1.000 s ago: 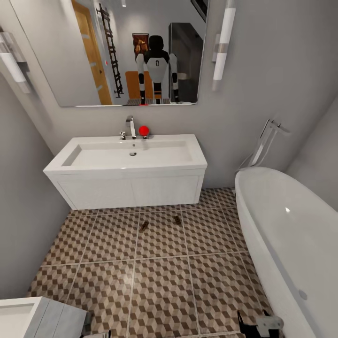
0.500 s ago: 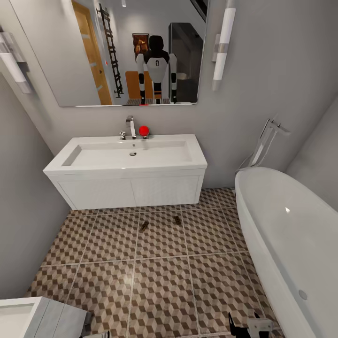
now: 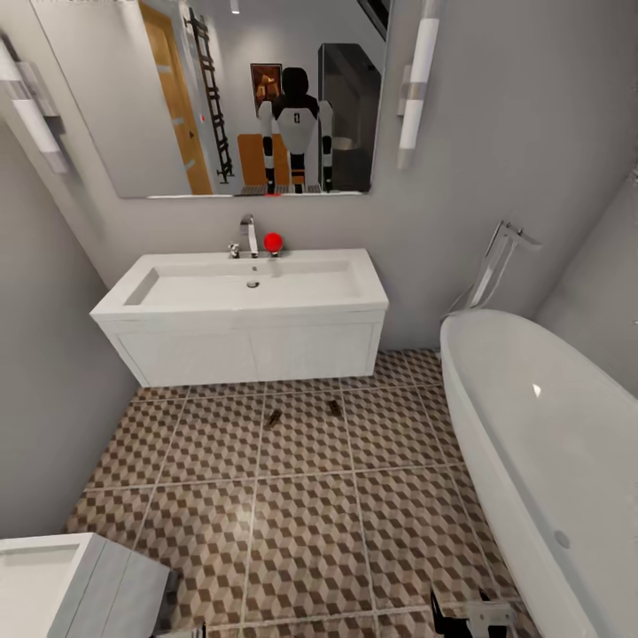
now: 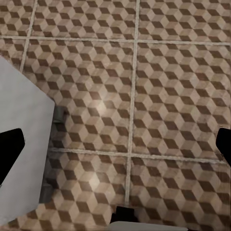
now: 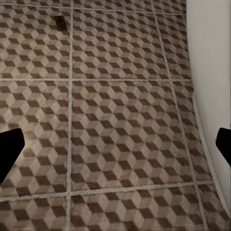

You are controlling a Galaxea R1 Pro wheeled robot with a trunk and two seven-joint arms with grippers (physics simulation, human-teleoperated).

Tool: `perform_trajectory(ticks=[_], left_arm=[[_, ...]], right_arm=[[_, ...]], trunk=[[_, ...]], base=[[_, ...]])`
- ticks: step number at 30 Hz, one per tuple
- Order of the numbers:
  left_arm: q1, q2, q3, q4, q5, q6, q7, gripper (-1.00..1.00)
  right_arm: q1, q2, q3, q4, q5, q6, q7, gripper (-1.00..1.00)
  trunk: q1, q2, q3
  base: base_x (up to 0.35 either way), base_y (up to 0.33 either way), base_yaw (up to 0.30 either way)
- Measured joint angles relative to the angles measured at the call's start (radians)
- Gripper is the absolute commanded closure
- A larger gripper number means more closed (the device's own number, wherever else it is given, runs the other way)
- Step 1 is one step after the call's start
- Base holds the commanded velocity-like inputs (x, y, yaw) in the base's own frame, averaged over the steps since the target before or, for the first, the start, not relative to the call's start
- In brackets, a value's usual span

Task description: Take the four mousetraps from the cabinet in the bathroom and place them on the bathroom floor. Make sure all four end up on the same floor surface, and ensure that at least two of them are either under or directly next to the same bathroom sink.

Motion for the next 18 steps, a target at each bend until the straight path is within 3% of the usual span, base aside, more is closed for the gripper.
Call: perform_trajectory(ticks=[18], left_arm=[[0.0,0.0,0.0,0.0,0.0,0.0,0.0,-1.0]], right_arm=[[0.0,0.0,0.0,0.0,0.0,0.0,-0.001,-1.0]], trunk=[[0.0,0.0,0.0]], base=[[-0.331,0.0,0.0]])
